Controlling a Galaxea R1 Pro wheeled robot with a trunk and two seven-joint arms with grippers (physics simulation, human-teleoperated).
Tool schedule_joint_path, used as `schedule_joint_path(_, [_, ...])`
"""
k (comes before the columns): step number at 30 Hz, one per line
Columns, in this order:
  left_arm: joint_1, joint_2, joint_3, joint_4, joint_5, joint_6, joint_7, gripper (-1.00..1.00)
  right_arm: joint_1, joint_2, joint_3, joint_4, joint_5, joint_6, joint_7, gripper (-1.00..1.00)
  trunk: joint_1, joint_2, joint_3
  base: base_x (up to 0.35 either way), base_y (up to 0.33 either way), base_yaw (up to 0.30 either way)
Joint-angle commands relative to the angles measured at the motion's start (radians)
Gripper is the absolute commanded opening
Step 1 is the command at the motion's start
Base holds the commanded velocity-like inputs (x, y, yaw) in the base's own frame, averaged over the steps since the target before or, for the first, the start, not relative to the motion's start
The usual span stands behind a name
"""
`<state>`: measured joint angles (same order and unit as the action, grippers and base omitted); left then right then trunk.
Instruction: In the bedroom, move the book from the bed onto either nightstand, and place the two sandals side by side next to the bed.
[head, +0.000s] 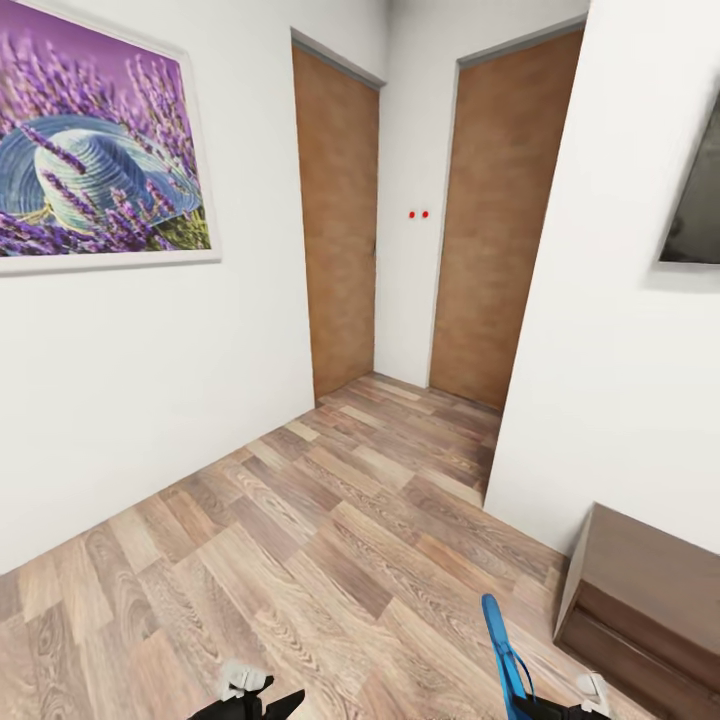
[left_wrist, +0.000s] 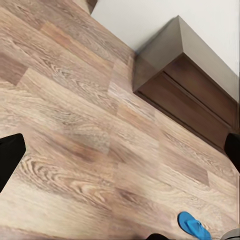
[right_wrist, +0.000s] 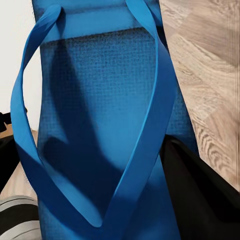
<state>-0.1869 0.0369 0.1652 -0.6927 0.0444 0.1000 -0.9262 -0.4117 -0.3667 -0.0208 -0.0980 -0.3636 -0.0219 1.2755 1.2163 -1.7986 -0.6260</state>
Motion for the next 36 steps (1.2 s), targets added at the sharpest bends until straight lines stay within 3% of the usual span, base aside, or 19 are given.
schedule_joint_path(1, [0.000,0.000,0.002,-0.001,0.005,0.010,-0.005,1.00,-0.001,0.000,-0.002,0.001,0.002,0.000,0.002,-1.00,0.000,-0.001,-0.001,0.000,0.000,-0.279])
schedule_joint_path(36, [0.000,0.000,0.002,-0.001,0.005,0.010,-0.005,1.00,-0.001,0.003,-0.001,0.001,0.002,0.000,0.002,-1.00,0.000,-0.001,-0.001,0.004,0.000,-0.280])
